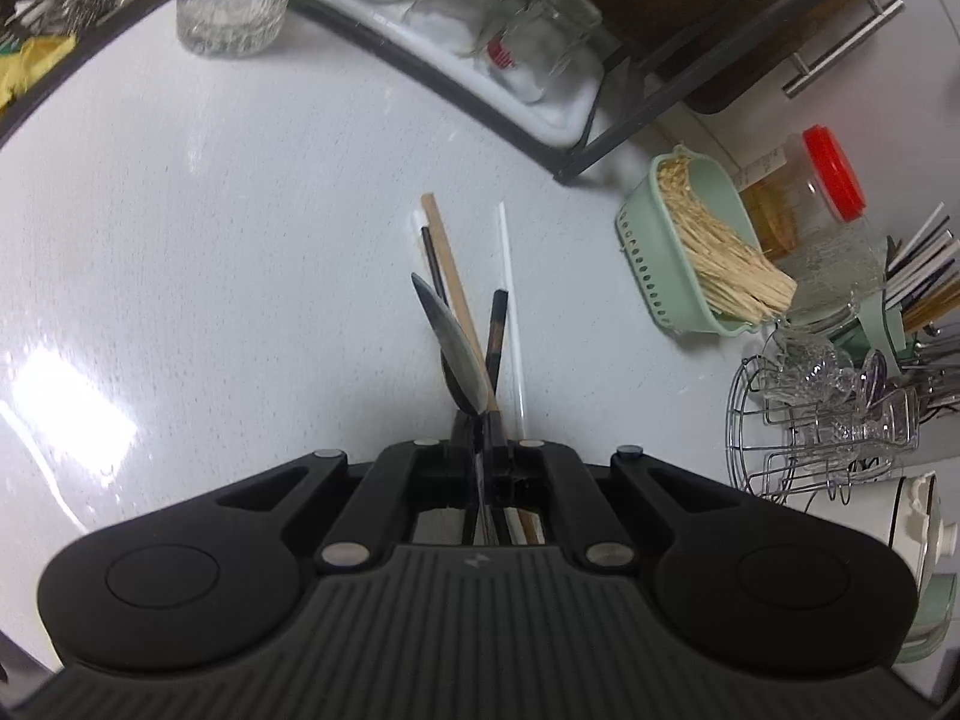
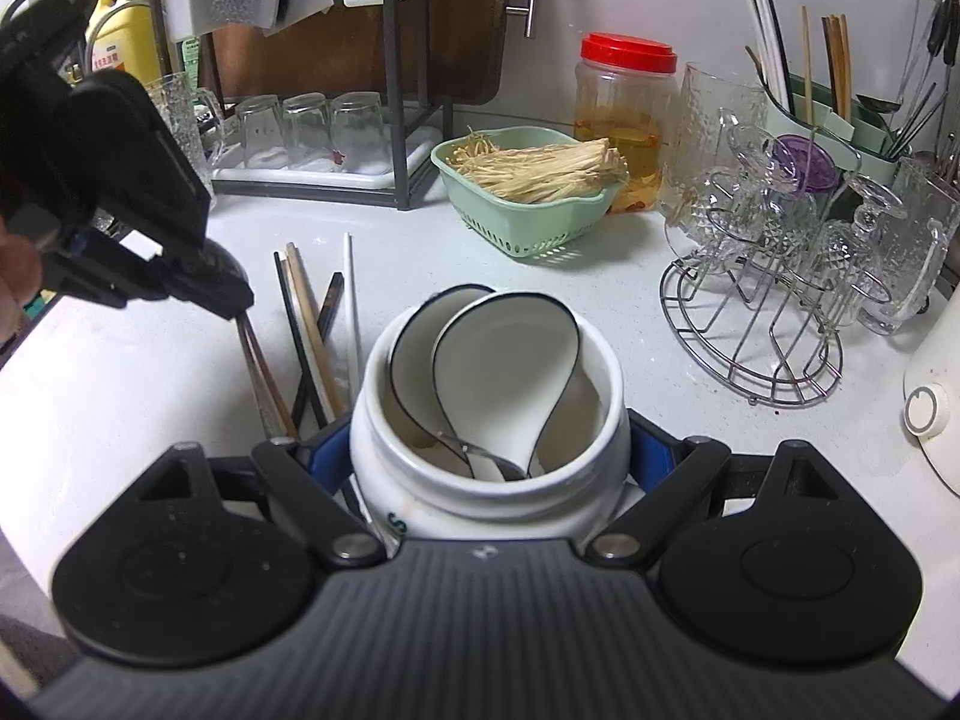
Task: Organize utensils
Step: 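Lower the open left tool onto the metal spoon beside the chopsticks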
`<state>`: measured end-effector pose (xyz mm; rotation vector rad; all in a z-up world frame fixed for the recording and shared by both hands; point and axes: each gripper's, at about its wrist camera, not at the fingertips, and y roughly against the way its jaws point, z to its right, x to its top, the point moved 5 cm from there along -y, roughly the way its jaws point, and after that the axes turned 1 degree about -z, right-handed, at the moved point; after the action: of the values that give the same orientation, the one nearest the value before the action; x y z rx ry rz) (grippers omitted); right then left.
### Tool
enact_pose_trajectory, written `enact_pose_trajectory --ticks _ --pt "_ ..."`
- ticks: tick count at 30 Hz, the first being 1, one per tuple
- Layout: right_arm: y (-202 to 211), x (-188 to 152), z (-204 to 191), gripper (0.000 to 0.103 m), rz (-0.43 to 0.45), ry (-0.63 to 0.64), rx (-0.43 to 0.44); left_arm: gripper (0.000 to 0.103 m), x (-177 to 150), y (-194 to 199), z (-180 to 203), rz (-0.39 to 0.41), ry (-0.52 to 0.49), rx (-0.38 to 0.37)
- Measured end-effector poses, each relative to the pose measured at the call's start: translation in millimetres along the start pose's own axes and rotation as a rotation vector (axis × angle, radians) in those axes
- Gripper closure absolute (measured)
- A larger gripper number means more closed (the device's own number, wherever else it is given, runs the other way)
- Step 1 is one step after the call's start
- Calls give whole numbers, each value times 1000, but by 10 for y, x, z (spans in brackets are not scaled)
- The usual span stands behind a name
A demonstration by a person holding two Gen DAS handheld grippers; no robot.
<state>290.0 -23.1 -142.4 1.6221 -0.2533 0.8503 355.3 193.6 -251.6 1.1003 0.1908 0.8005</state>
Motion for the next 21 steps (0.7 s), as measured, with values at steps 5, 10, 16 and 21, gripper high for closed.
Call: enact_pose_trajectory --ticks 5,10,16,21 --pt "-48 42 -40 12 1 -1 -2 100 45 137 55 27 -47 -21" --pt "-73 65 -64 12 4 -4 -4 100 -6 -32 24 -66 -81 -32" --pt "-81 76 -67 12 3 -9 -7 100 -130 -340 -168 -204 -16 -51" --pt "-82 73 -69 12 5 -11 -10 100 -187 -357 -200 -266 6 -69"
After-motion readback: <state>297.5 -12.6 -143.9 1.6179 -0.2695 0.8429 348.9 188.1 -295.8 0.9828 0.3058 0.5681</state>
